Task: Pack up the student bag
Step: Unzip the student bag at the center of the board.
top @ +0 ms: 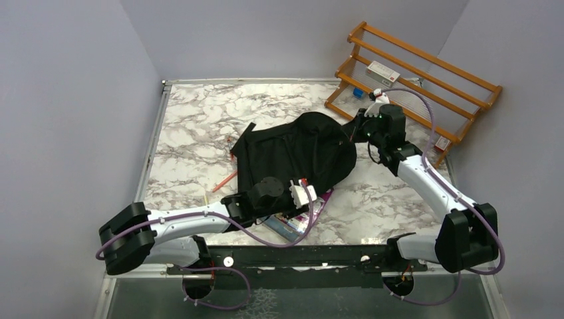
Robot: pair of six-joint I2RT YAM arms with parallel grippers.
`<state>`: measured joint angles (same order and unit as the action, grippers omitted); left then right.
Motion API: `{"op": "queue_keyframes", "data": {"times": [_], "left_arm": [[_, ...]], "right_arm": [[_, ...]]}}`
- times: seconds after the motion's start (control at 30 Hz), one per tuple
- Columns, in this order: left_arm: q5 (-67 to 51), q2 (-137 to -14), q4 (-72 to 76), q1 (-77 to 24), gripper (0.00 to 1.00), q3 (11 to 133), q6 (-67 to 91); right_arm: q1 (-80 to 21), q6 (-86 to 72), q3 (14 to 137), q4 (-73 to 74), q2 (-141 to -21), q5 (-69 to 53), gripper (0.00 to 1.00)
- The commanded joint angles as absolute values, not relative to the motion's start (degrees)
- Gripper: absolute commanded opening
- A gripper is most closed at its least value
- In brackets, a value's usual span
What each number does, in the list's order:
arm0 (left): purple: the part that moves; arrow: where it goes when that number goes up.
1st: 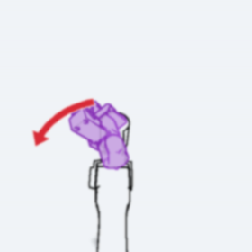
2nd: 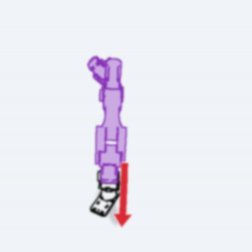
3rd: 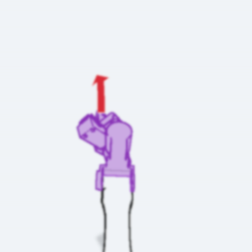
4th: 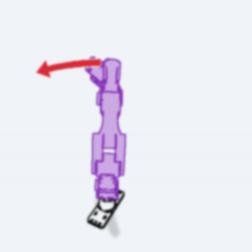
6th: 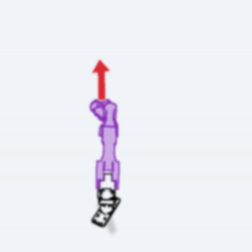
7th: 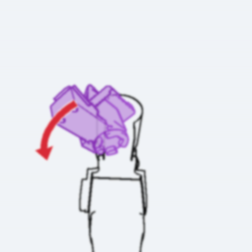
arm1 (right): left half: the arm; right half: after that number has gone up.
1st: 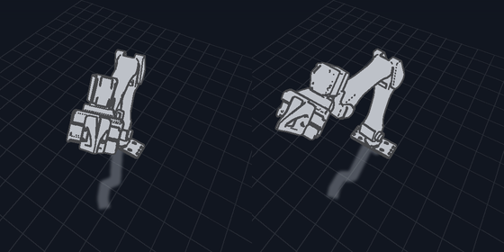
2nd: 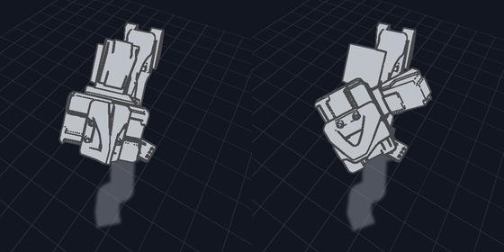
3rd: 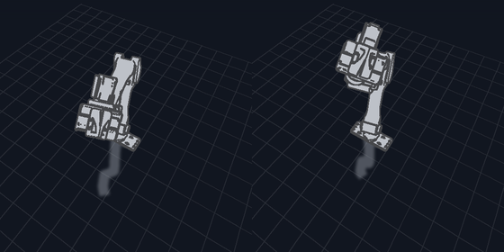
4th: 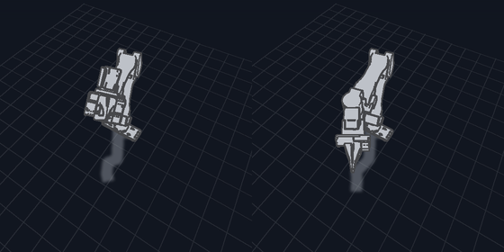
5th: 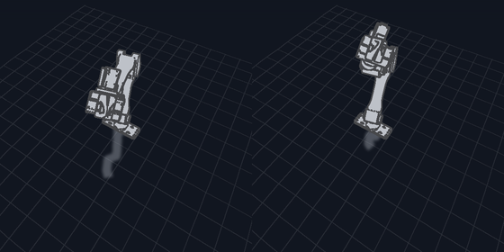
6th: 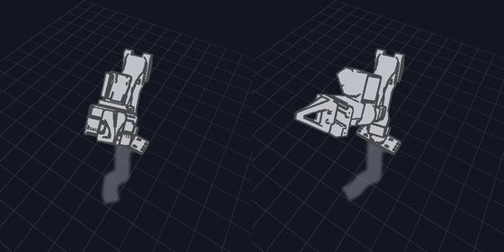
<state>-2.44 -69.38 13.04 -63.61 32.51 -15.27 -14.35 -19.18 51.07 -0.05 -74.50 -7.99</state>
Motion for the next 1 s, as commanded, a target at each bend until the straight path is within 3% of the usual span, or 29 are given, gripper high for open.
{"op": "queue_keyframes", "data": {"times": [0.0, 0.13, 0.3, 0.53, 0.97], "left_arm": [[-0.58, -64.65, 14.38, -64.43, 0.67, 31.53, -13.93], [3.85, -62.04, 17.09, -63.59, 0.85, 33.27, -10.49], [9.59, -62.48, 17.31, -61.43, 0.9, 38.33, -3.37], [12.25, -68.19, 12.03, -57.11, 0.89, 48.16, 7.57], [0.15, -81.51, 4.98, -54.33, 0.86, 61.87, 8.79]], "right_arm": [[-13.36, -14.64, 54.06, -9.5, -70.59, -25.08, 0.01], [-13.36, -14.38, 53.83, -9.15, -69.5, -33.84, 0.01], [-13.36, -14.98, 53.2, -8.98, -68.33, -39.01, 0.01], [-13.36, -17.18, 53.19, -9.18, -66.1, -41.11, 0.01], [-13.36, -18.01, 52.67, -8.44, -64.71, -41.66, 0.01]]}}
